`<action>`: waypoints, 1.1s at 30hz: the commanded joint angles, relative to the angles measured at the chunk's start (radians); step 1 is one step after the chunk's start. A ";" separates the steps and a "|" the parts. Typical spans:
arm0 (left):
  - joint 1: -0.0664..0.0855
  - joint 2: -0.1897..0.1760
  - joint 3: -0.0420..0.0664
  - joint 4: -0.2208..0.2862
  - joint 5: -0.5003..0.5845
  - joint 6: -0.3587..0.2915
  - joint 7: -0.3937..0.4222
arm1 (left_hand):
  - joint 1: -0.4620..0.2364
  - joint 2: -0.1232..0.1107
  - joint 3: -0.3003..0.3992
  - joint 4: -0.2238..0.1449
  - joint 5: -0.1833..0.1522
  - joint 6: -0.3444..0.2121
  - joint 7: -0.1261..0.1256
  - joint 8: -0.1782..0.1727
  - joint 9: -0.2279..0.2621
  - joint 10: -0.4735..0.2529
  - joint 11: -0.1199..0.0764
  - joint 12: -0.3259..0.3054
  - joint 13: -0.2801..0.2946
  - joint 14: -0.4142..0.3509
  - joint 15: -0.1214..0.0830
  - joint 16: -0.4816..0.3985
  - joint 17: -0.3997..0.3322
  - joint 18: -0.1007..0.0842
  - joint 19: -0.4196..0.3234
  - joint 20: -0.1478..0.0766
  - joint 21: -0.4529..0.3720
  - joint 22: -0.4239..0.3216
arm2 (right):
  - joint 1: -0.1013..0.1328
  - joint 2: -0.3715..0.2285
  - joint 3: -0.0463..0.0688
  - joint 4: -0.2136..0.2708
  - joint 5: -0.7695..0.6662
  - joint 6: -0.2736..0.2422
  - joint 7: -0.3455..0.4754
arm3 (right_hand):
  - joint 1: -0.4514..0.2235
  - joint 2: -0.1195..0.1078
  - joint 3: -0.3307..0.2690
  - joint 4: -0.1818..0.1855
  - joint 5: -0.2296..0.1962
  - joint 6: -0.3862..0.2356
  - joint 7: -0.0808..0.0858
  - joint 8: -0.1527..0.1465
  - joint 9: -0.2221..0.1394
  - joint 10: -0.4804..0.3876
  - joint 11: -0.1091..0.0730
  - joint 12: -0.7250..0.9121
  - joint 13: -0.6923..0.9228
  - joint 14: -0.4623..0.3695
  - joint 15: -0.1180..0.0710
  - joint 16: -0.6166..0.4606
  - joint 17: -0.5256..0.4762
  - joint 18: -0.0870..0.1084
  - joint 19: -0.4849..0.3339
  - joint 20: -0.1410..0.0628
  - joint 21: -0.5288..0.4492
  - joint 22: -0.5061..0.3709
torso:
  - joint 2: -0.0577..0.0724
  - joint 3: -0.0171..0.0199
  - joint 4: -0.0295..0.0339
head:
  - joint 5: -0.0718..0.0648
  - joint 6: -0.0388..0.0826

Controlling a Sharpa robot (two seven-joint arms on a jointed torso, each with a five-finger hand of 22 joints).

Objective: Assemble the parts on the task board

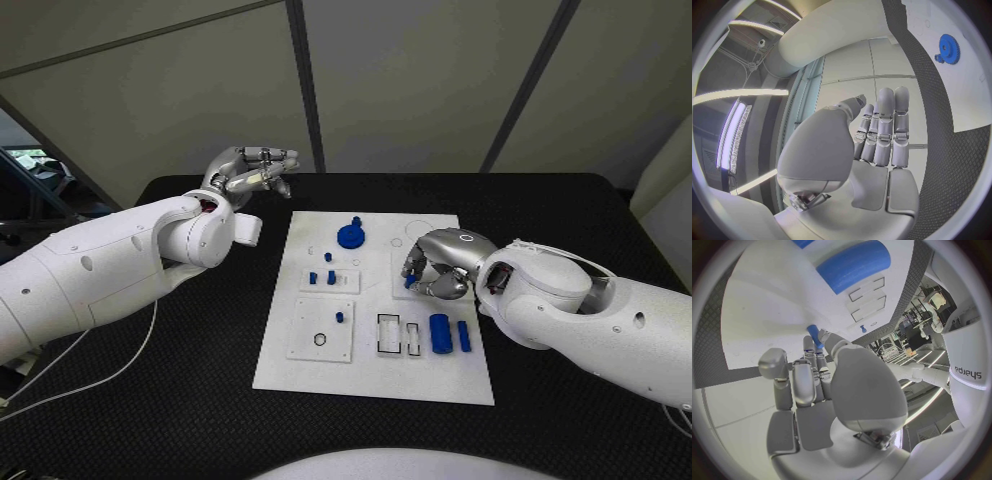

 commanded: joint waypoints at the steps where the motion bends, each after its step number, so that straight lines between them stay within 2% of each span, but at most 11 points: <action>1: 0.001 0.001 0.001 0.000 0.003 0.009 0.004 | 0.004 0.002 -0.001 -0.004 -0.004 -0.007 0.001 0.004 -0.001 -0.007 0.000 0.005 -0.002 -0.006 0.001 -0.003 -0.002 -0.012 -0.005 0.000 -0.004 -0.001 | 0.000 0.002 -0.001 0.001 -0.019 -0.002 0.008 | 0.007 0.013 0.010 -0.004 -0.002 0.018 -0.005 0.011 0.008 0.018 -0.004 0.000 0.002 0.043 -0.009 0.008 0.006 -0.006 0.013 -0.002 0.010 0.011 | 0.000 0.0007 -0.0007 | -0.002 -0.002; 8: 0.001 0.002 0.001 -0.002 0.003 0.009 0.004 | 0.004 0.002 -0.001 -0.004 -0.004 -0.007 0.001 0.004 -0.001 -0.007 0.000 0.005 -0.002 -0.006 0.001 -0.003 -0.002 -0.012 -0.005 0.000 -0.004 -0.001 | 0.000 -0.001 -0.001 0.004 -0.033 -0.105 0.011 | 0.010 0.024 0.016 -0.005 0.001 0.029 -0.006 0.014 0.011 0.032 -0.007 -0.009 0.002 0.045 -0.012 0.016 0.016 -0.009 0.021 -0.006 0.021 0.025 | 0.000 0.0008 -0.0004 | -0.003 -0.004; 11: 0.000 0.003 0.001 -0.004 0.003 0.010 0.004 | 0.004 0.002 -0.001 -0.004 -0.004 -0.007 0.001 0.004 -0.001 -0.007 0.000 0.005 -0.002 -0.006 0.001 -0.003 -0.002 -0.012 -0.005 0.000 -0.004 -0.001 | -0.001 -0.007 -0.001 0.015 -0.031 -0.160 0.027 | 0.009 0.026 0.017 -0.005 0.003 0.030 -0.005 0.013 0.011 0.034 -0.007 -0.011 0.002 0.046 -0.012 0.017 0.018 -0.010 0.024 -0.006 0.024 0.030 | 0.000 0.0022 -0.0008 | 0.001 -0.005; 14: 0.000 0.003 0.001 -0.005 0.003 0.010 0.004 | 0.004 0.002 -0.001 -0.004 -0.004 -0.007 0.001 0.004 -0.001 -0.007 0.000 0.005 -0.002 -0.006 0.001 -0.003 -0.002 -0.012 -0.005 0.000 -0.004 -0.001 | 0.000 -0.015 -0.001 0.035 -0.017 -0.187 0.039 | 0.011 0.026 0.018 -0.006 0.007 0.030 -0.005 0.013 0.011 0.035 -0.007 -0.014 0.002 0.046 -0.012 0.019 0.019 -0.011 0.025 -0.007 0.026 0.033 | -0.001 0.0009 0.0001 | 0.009 -0.006; 16: -0.001 0.004 0.001 -0.006 0.003 0.010 0.004 | 0.004 0.002 -0.001 -0.004 -0.004 -0.007 0.001 0.004 -0.001 -0.007 0.000 0.005 -0.002 -0.006 0.001 -0.003 -0.002 -0.012 -0.005 0.000 -0.004 -0.001 | 0.000 -0.023 0.000 0.056 -0.004 -0.201 0.047 | 0.011 0.026 0.018 -0.006 0.007 0.030 -0.005 0.013 0.011 0.035 -0.007 -0.014 0.002 0.046 -0.012 0.019 0.019 -0.011 0.025 -0.007 0.026 0.033 | -0.002 -0.0001 -0.0003 | 0.023 -0.008; 18: -0.001 0.006 0.001 -0.008 0.003 0.010 0.004 | 0.004 0.002 -0.001 -0.004 -0.004 -0.007 0.001 0.004 -0.001 -0.007 0.000 0.005 -0.002 -0.006 0.001 -0.003 -0.002 -0.012 -0.005 0.000 -0.004 -0.001 | 0.000 -0.029 0.000 0.080 0.011 -0.211 0.053 | 0.012 0.026 0.018 -0.008 0.011 0.030 -0.004 0.012 0.011 0.036 -0.006 -0.017 0.002 0.047 -0.012 0.019 0.020 -0.011 0.026 -0.007 0.027 0.033 | -0.003 -0.0005 -0.0003 | 0.048 -0.011; 22: -0.002 0.011 0.000 -0.014 0.003 0.011 0.004 | 0.004 0.002 -0.001 -0.004 -0.004 -0.007 0.001 0.004 -0.001 -0.007 0.000 0.005 -0.002 -0.006 0.001 -0.003 -0.002 -0.012 -0.005 0.000 -0.004 -0.001 | 0.000 -0.033 0.001 0.130 0.038 -0.232 0.067 | 0.012 0.026 0.019 -0.009 0.013 0.030 -0.004 0.012 0.011 0.037 -0.006 -0.018 0.001 0.047 -0.012 0.020 0.020 -0.011 0.026 -0.007 0.027 0.034 | -0.002 0.0006 0.0000 | 0.082 -0.017; 25: -0.002 0.016 0.000 -0.019 0.003 0.012 0.004 | 0.004 0.002 -0.001 -0.004 -0.004 -0.007 0.001 0.004 -0.001 -0.007 0.000 0.005 -0.002 -0.006 0.001 -0.003 -0.002 -0.012 -0.005 0.000 -0.004 -0.001 | 0.000 -0.019 0.001 0.160 0.064 -0.238 0.080 | 0.012 0.025 0.019 -0.010 0.017 0.029 -0.002 0.011 0.011 0.037 -0.005 -0.022 0.001 0.047 -0.012 0.021 0.021 -0.011 0.026 -0.007 0.028 0.035 | -0.003 -0.0008 0.0005 | 0.111 -0.021; 28: -0.002 0.023 0.000 -0.024 0.003 0.013 0.004 | 0.004 0.002 -0.001 -0.004 -0.004 -0.007 0.001 0.004 -0.001 -0.007 0.000 0.005 -0.002 -0.006 0.001 -0.003 -0.002 -0.012 -0.005 0.000 -0.004 -0.001 | 0.001 0.008 0.001 0.167 0.084 -0.232 0.090 | 0.012 0.025 0.019 -0.010 0.017 0.029 -0.002 0.011 0.011 0.037 -0.005 -0.022 0.001 0.047 -0.012 0.021 0.021 -0.011 0.026 -0.007 0.028 0.035 | -0.002 -0.0017 0.0001 | 0.140 -0.028; 30: -0.002 0.028 0.000 -0.027 0.003 0.014 0.004 | 0.004 0.002 -0.001 -0.004 -0.004 -0.007 0.001 0.004 -0.001 -0.007 0.000 0.005 -0.002 -0.006 0.001 -0.003 -0.002 -0.012 -0.005 0.000 -0.004 -0.001 | 0.001 0.032 0.001 0.164 0.093 -0.222 0.096 | 0.012 0.025 0.019 -0.010 0.019 0.028 -0.001 0.010 0.011 0.037 -0.004 -0.024 0.001 0.047 -0.011 0.020 0.019 -0.011 0.025 -0.007 0.027 0.034 | -0.002 -0.0036 0.0016 | 0.158 -0.032; 33: -0.002 0.034 0.000 -0.030 0.003 0.015 0.004 | 0.004 0.002 -0.001 -0.004 -0.004 -0.007 0.001 0.004 -0.001 -0.007 0.000 0.005 -0.002 -0.006 0.001 -0.003 -0.002 -0.012 -0.005 0.000 -0.004 -0.001 | 0.001 0.061 0.000 0.155 0.098 -0.211 0.105 | 0.012 0.024 0.020 -0.010 0.019 0.027 -0.001 0.009 0.011 0.037 -0.004 -0.025 0.001 0.046 -0.011 0.019 0.019 -0.011 0.025 -0.007 0.027 0.033 | -0.001 -0.0035 0.0032 | 0.173 -0.036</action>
